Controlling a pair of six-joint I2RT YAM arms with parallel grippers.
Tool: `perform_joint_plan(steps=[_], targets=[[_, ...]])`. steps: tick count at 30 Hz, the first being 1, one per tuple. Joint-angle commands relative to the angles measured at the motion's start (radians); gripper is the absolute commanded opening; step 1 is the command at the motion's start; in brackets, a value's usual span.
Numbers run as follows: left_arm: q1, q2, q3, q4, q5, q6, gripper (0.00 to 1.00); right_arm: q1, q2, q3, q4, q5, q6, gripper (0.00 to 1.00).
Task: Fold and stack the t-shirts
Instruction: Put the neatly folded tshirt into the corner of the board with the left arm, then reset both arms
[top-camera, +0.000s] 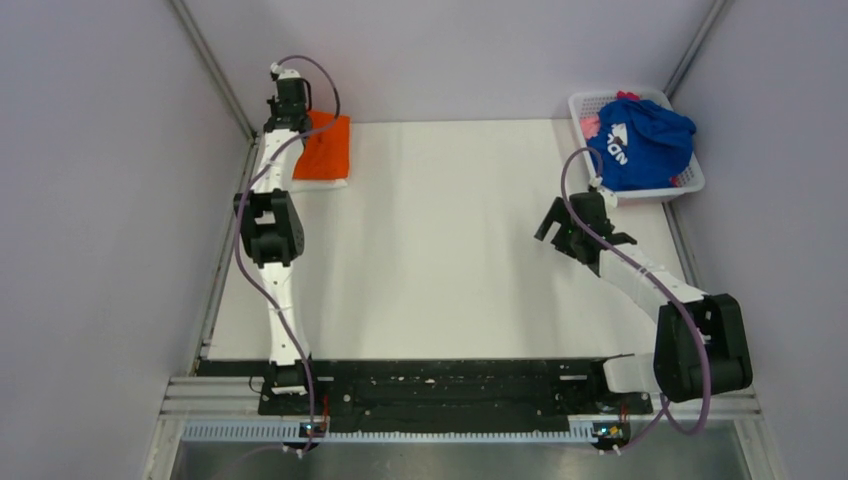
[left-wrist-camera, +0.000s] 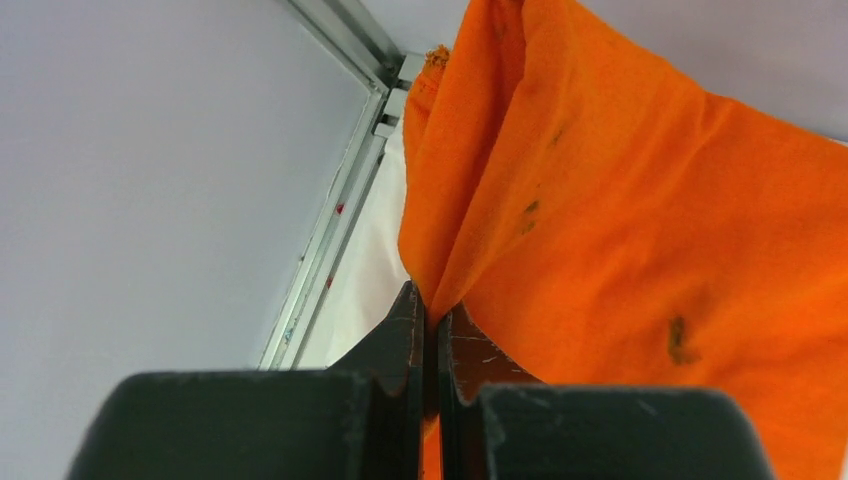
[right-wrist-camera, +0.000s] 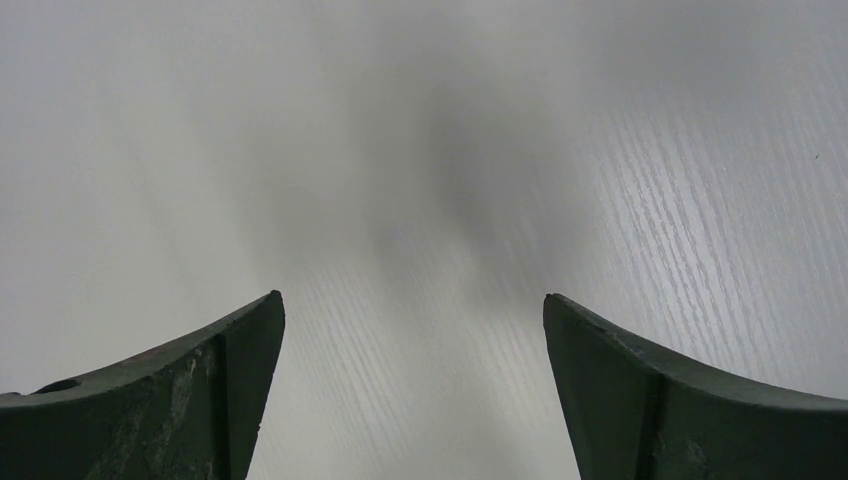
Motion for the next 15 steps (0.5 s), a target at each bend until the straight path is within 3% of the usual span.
perform_joint_plan(steps=[1,5,7,9,10,15], targets=[[0.045,0.029,0.031,0.075,0.030,-0.066,0.00,-0.001,0.029,0.050,-0.016,0.035,0.003,0.98],[0.075,0.055,0.048,0.091,0.044,-0.076,0.07,-0.001,0.063,0.065,-0.030,0.030,0.003,0.99],[0.086,0.067,0.068,0.083,0.031,-0.118,0.39,-0.001,0.077,0.071,-0.035,0.025,0.003,0.98],[0.097,0.061,0.083,0.065,0.038,-0.143,0.82,-0.001,0.082,0.080,-0.047,0.024,0.004,0.99],[0.099,0.049,0.082,0.056,0.038,-0.162,0.96,-0.001,0.078,0.083,-0.053,0.027,0.006,0.99],[0.091,-0.092,0.000,0.021,0.114,-0.237,0.99,0.000,-0.008,0.062,-0.073,0.060,0.023,0.99]])
